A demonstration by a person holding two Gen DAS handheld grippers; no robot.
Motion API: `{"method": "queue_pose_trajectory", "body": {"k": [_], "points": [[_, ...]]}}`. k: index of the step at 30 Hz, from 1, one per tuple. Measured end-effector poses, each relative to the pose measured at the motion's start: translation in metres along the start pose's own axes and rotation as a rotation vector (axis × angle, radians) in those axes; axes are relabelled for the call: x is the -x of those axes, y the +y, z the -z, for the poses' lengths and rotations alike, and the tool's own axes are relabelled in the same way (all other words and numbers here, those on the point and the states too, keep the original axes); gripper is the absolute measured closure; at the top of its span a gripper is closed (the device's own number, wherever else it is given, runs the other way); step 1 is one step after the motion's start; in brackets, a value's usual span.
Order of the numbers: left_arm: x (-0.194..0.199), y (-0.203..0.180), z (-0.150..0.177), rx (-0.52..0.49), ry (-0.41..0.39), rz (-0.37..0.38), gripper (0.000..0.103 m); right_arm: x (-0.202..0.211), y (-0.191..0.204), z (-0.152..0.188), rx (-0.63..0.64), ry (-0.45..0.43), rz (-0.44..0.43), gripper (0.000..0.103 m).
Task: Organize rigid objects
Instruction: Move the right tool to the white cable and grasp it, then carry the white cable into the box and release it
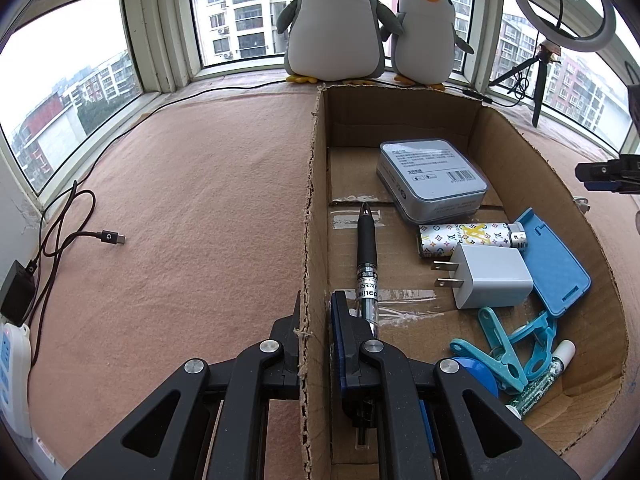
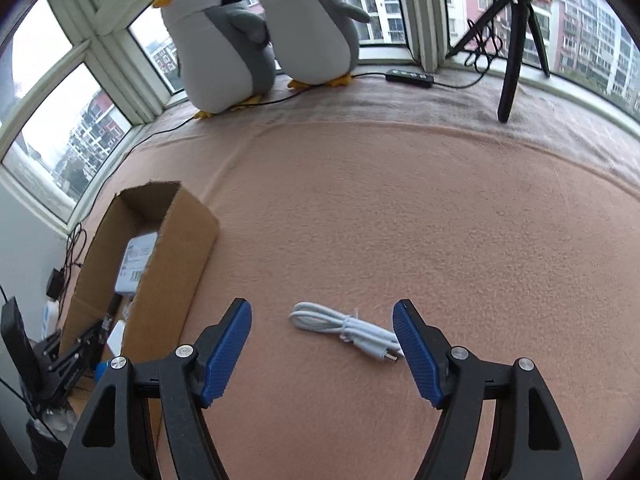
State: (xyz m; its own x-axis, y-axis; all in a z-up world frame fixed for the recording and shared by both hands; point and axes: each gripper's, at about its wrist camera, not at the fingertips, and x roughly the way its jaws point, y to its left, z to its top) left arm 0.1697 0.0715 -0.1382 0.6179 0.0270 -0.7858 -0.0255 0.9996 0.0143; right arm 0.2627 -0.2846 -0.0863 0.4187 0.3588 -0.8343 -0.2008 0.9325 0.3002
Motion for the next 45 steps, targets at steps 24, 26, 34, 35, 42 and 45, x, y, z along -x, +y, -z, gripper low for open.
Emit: {"method": "queue_pose_trajectory", "body": {"k": [24,26,34,35,42,45], "points": [[-0.001,0.004,0.000,0.006,-0.002,0.000,0.093,-0.021,0.025,0.027,0.188,0.092,0.174,0.058],[-0.001,0.004,0.000,0.006,-0.002,0.000,0.093,-0.020,0.029,0.028,0.208,0.092,0.203,0.073],[-0.001,0.004,0.000,0.006,-0.002,-0.001,0.093,-0.017,0.036,0.036,0.232,0.069,0.240,0.085],[-0.001,0.004,0.000,0.006,-0.002,0.000,0.093,-0.015,0.037,0.037,0.225,0.067,0.238,0.086],[0.000,0.003,0.000,0.006,-0.002,0.000,0.093,-0.006,0.039,0.043,0.172,0.044,0.193,0.088],[0.000,0.003,0.000,0.005,-0.002,-0.001,0.093,0.004,0.043,0.048,0.150,0.018,0.168,0.088]]}}
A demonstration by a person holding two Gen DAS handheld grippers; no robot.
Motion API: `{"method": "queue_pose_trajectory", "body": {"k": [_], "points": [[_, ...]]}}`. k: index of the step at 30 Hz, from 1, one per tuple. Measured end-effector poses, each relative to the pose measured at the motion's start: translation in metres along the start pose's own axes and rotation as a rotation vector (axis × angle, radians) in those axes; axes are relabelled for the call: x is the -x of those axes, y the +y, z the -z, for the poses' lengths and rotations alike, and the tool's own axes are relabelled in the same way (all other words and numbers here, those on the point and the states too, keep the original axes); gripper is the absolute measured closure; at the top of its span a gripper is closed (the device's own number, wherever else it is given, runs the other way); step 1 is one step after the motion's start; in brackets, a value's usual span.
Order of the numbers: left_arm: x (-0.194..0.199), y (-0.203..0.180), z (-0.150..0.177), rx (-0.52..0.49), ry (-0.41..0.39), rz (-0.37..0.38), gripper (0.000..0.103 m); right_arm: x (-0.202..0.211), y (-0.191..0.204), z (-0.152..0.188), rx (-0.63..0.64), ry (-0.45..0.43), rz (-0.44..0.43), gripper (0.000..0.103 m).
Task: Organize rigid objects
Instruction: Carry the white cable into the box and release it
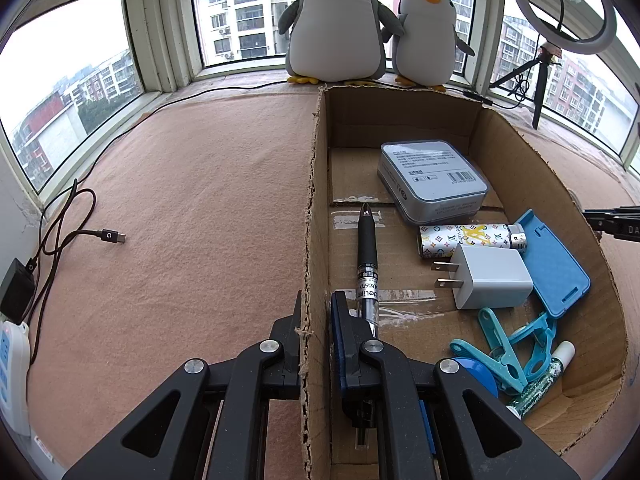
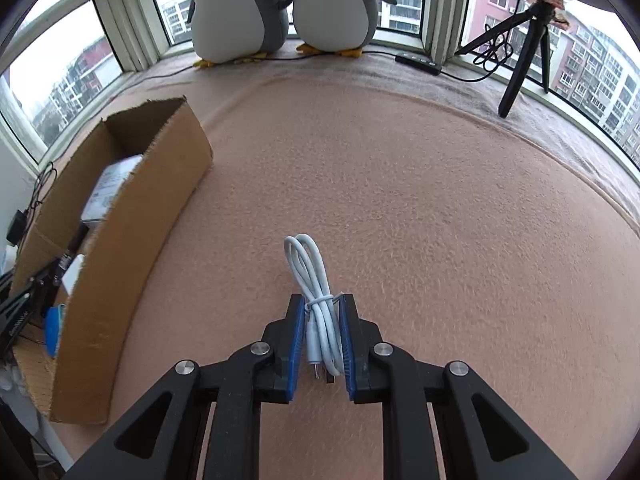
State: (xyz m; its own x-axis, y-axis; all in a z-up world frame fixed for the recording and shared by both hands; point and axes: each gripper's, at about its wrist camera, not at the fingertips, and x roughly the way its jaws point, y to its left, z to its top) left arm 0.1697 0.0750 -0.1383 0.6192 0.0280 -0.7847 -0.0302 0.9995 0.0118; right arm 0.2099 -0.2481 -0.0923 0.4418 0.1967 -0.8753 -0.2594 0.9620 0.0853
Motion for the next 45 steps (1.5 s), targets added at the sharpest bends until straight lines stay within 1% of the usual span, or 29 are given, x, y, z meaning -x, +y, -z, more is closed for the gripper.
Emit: {"method": "queue_pose_trajectory", "body": {"k": [3,7,10,14,18,21,24,30,36,38,39,40,41,45], "points": [[0.000,0.000,0.000,0.001,0.000,0.000,0.093,0.016,0.006,0.003,-0.024,-0.030,-0.044,0.088],[0.000,0.000,0.000,0.002,-0.001,0.002,0.093,0.036,0.019,0.002,-0.028,-0.072,-0.078,0.088],[0.001,-0.001,0.000,0.002,-0.001,0.003,0.093,0.052,0.034,0.001,-0.037,-0.113,-0.132,0.088],[0.001,-0.001,0.000,0.001,-0.001,0.004,0.093,0.068,0.065,0.003,-0.010,-0.156,-0.179,0.088],[0.002,-0.002,0.001,0.001,-0.002,0.004,0.093,0.073,0.094,0.006,0.017,-0.175,-0.212,0.088],[0.001,-0.002,0.001,0.002,-0.002,0.005,0.093,0.072,0.113,0.009,0.026,-0.171,-0.245,0.088],[0.001,-0.002,0.001,0.001,-0.002,0.004,0.093,0.064,0.132,0.011,0.054,-0.164,-0.240,0.088],[0.002,-0.003,0.000,0.004,-0.002,0.007,0.093,0.052,0.157,0.012,0.081,-0.137,-0.253,0.088],[0.002,-0.003,0.000,0.004,-0.002,0.006,0.093,0.045,0.164,0.013,0.077,-0.124,-0.248,0.087],[0.002,-0.003,0.000,0.005,-0.002,0.007,0.093,0.042,0.164,0.013,0.076,-0.116,-0.252,0.085],[0.002,-0.004,0.000,0.005,-0.002,0.007,0.093,0.041,0.165,0.013,0.074,-0.113,-0.254,0.082],[0.002,-0.003,0.000,0.004,-0.002,0.007,0.093,0.041,0.164,0.012,0.068,-0.115,-0.252,0.073],[0.002,-0.004,0.000,0.003,-0.002,0.007,0.093,0.043,0.162,0.013,0.059,-0.124,-0.251,0.069],[0.002,-0.004,0.000,0.004,0.000,0.007,0.093,0.049,0.160,0.015,0.049,-0.137,-0.255,0.069]]}}
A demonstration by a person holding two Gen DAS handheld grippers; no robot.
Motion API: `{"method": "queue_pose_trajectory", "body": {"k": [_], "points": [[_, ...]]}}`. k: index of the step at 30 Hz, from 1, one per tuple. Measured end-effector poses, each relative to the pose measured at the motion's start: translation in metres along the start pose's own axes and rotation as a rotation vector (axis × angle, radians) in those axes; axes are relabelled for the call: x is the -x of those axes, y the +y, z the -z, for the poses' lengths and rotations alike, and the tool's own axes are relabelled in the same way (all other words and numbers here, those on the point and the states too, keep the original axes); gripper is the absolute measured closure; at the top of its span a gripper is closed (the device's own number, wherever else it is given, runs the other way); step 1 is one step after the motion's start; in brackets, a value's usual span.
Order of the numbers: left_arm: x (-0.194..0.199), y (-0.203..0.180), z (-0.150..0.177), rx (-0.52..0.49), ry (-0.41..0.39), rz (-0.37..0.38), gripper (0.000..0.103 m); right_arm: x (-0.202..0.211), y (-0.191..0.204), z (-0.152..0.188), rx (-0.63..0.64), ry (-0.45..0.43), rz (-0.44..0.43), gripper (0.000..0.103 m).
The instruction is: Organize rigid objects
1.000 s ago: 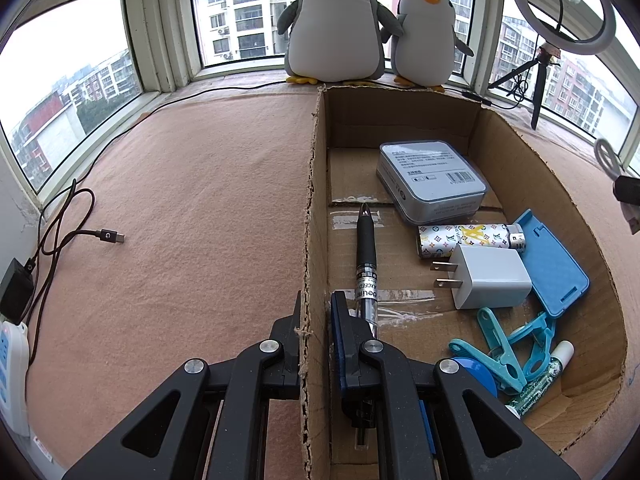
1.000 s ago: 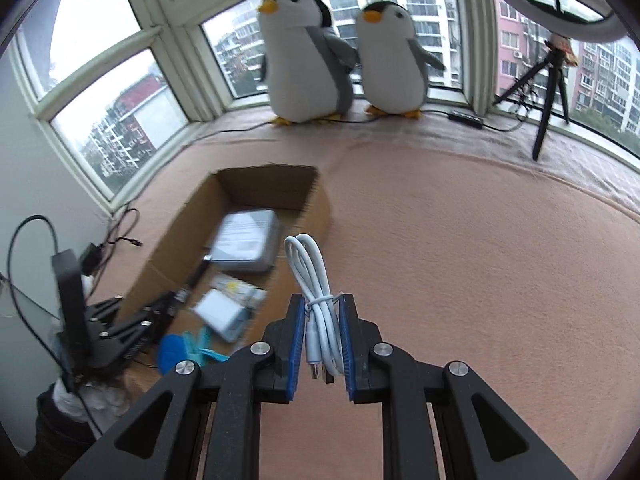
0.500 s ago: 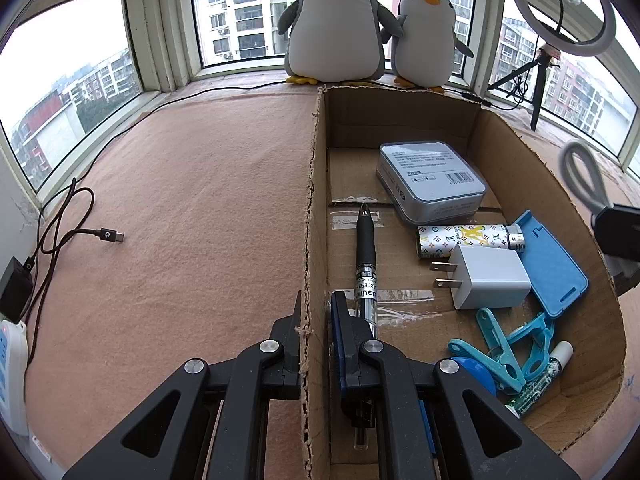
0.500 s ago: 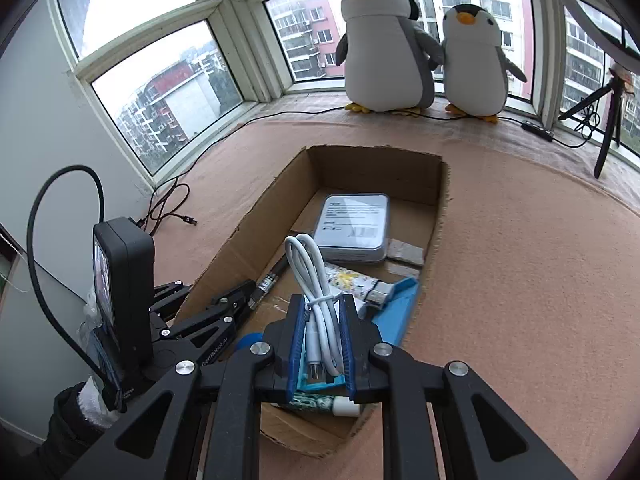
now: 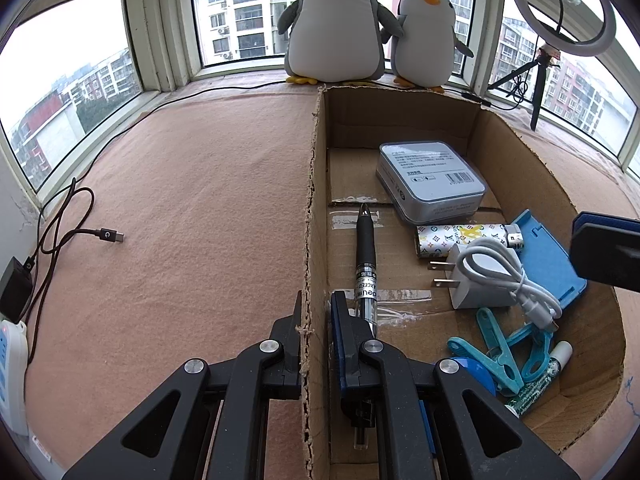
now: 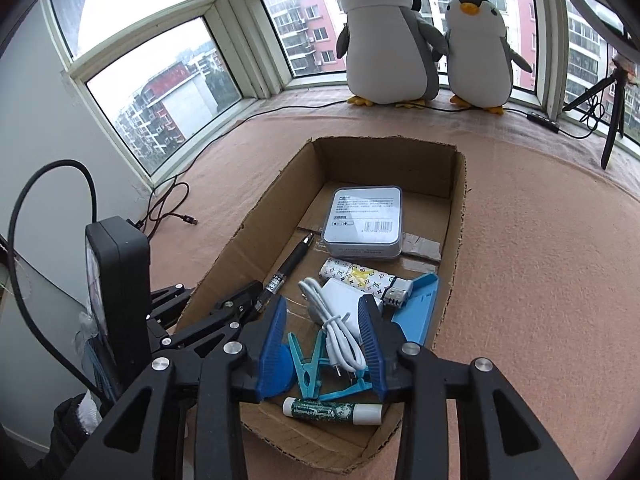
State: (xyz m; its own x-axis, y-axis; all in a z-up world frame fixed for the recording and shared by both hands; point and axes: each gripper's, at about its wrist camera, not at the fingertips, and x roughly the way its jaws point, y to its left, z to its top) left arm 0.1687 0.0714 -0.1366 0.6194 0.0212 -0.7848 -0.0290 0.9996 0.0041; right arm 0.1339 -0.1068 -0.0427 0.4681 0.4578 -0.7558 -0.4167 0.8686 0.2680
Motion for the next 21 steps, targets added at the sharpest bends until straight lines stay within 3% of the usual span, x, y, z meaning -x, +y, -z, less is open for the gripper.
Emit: {"method": "queue_pose_trajectory", "body": {"k": [7,16,21], "points": [[0.002,0.001,-0.004,0.017,0.016,0.021,0.093,0.017,0.002,0.009,0.004,-0.030,0.018,0.062],[0.022,-0.001,-0.004,0.013,-0.020,0.009,0.092,0.037,-0.002,0.026,-0.014,-0.062,0.032,0.054],[0.039,-0.002,0.000,0.010,-0.050,0.002,0.091,0.055,-0.007,0.036,-0.032,-0.096,0.047,0.045]]}}
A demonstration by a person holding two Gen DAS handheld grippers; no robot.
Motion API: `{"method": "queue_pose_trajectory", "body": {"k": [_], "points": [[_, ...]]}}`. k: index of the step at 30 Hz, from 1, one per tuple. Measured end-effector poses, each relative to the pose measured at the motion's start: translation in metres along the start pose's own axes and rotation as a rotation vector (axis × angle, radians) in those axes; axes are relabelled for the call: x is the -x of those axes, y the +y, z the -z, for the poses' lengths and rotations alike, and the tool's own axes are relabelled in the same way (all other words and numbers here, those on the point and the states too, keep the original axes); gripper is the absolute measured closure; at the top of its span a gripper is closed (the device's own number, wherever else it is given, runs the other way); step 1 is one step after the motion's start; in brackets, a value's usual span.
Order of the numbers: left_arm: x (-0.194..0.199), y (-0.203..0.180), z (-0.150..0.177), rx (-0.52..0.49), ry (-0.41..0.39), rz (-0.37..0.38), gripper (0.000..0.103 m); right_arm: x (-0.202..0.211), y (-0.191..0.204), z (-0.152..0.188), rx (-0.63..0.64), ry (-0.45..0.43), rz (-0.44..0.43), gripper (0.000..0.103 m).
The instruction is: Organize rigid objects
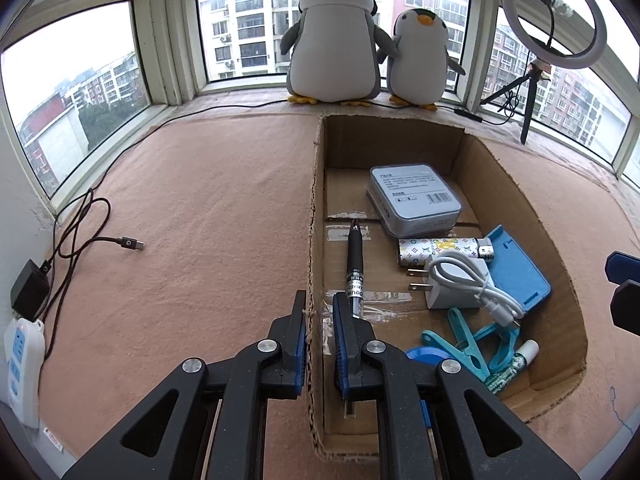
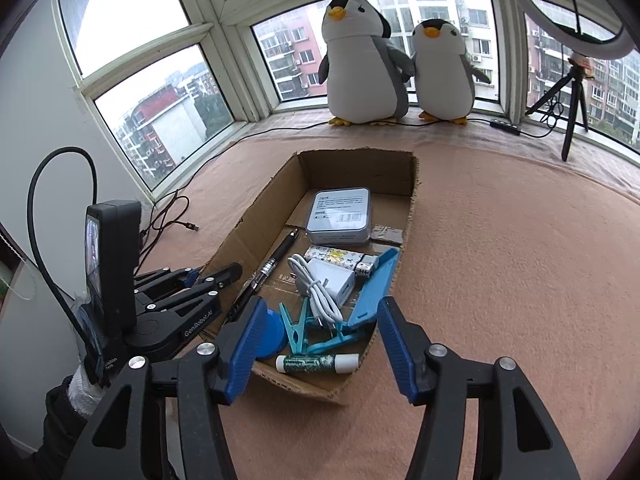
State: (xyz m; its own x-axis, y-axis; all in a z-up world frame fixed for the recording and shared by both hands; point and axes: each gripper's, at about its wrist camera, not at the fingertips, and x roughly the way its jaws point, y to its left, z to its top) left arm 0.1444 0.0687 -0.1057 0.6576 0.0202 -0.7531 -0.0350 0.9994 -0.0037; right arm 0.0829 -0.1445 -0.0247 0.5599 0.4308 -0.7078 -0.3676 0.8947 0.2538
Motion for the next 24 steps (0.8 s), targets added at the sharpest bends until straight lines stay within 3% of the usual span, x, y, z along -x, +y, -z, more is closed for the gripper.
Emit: {"method": "queue_pose_trajectory", "body": {"k": [6,8,12,15,19,24], "points": [[0.038,-0.001,0.000,0.016,-0.076,-0.015,0.085,0.028,-0.003,0.009,0.000,-0.059,0.047,0.038],[0.055,-0.005,0.002,0.014,-0.109,-0.012,0.082,0.038,-0.003,0.012,-0.006,-0.080,0.052,0.031],[0.087,-0.013,0.011,0.021,-0.163,-0.002,0.052,0.056,-0.002,0.021,-0.021,-0.125,0.068,0.026],[0.106,-0.017,0.021,0.033,-0.189,0.003,0.050,0.066,0.002,0.027,-0.018,-0.147,0.082,0.025],[0.130,-0.022,0.034,0.043,-0.218,-0.001,0.033,0.080,0.008,0.037,-0.012,-0.181,0.116,0.019],[0.150,-0.024,0.046,0.047,-0.239,-0.019,0.022,0.093,0.015,0.047,-0.007,-0.219,0.133,0.012]]}}
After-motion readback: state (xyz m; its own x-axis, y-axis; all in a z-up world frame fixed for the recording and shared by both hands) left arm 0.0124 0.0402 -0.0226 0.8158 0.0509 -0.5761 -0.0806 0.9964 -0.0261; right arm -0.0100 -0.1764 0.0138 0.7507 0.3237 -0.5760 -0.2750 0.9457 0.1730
